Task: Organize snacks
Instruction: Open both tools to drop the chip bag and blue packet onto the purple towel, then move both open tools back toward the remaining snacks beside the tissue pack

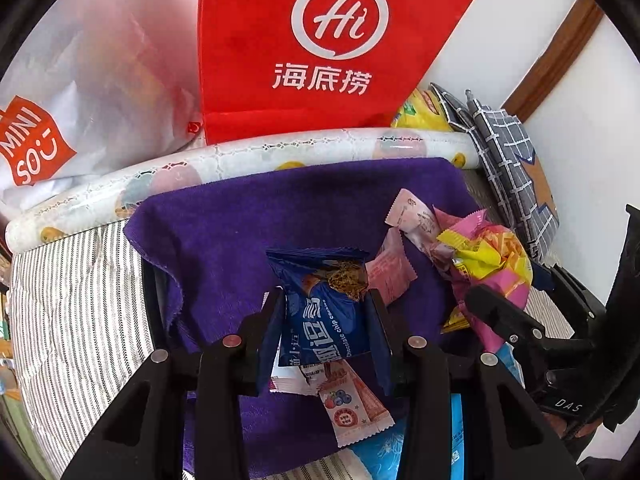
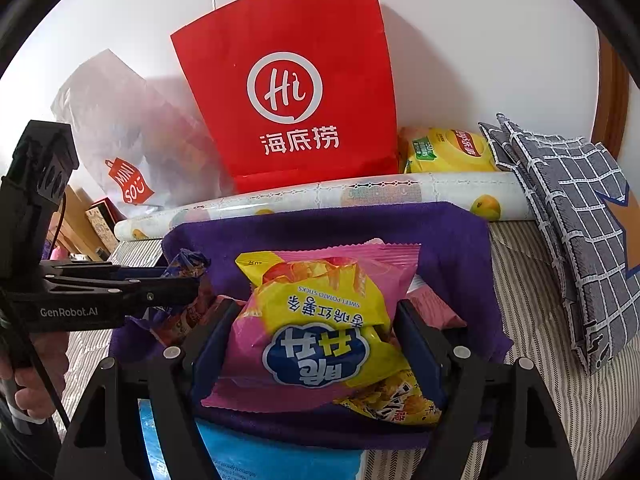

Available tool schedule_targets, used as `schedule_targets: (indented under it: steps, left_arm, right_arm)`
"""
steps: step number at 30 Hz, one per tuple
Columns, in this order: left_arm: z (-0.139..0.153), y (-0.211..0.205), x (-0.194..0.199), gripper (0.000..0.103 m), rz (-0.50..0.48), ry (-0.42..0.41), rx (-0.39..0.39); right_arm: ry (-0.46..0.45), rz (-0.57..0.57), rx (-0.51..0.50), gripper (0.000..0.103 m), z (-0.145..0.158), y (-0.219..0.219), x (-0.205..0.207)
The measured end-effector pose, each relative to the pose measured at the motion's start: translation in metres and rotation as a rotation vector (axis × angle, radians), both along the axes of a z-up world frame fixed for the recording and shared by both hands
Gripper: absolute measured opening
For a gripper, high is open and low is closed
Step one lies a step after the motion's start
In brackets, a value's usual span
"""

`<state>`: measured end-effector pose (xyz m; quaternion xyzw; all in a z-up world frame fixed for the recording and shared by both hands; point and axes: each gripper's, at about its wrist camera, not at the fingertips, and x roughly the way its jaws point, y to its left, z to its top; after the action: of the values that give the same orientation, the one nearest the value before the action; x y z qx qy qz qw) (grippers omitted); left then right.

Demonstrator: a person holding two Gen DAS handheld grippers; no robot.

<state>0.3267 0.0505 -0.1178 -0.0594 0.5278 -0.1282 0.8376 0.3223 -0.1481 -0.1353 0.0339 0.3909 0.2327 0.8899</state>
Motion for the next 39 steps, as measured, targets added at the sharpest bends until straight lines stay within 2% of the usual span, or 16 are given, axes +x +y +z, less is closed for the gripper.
schedule_targets:
  steps: [12, 22, 24, 26, 28, 34, 39]
  left_arm:
    - [-0.002, 0.0, 0.001, 0.04, -0.001, 0.018, -0.003]
    - [0.004, -0.003, -0.004, 0.041, -0.011, 0.021, -0.013]
    - [0.007, -0.004, -0.006, 0.046, -0.017, 0.019, -0.011]
    - [0.011, -0.006, -0.008, 0.059, -0.019, 0.013, -0.007]
    - [0.017, -0.009, -0.011, 0.064, -0.024, 0.002, 0.002]
    - [0.04, -0.015, -0.024, 0.065, -0.05, -0.046, -0.002]
    - [0.066, -0.019, -0.041, 0.066, -0.071, -0.115, -0.029]
  right_arm:
    - [-0.028, 0.004, -0.011, 0.078, 0.002, 0.0, -0.004]
    - [-0.05, -0.039, -0.001, 0.079, 0.019, -0.008, -0.02]
    - [-0.057, -0.053, -0.004, 0.079, 0.024, -0.011, -0.029]
    - [-0.068, -0.07, -0.014, 0.079, 0.03, -0.015, -0.038]
    - [-0.078, -0.093, -0.028, 0.08, 0.035, -0.019, -0.046]
    - [-0.111, -0.153, -0.069, 0.079, 0.047, -0.028, -0.074]
    - [-0.136, -0.18, -0.154, 0.079, 0.051, -0.029, -0.101]
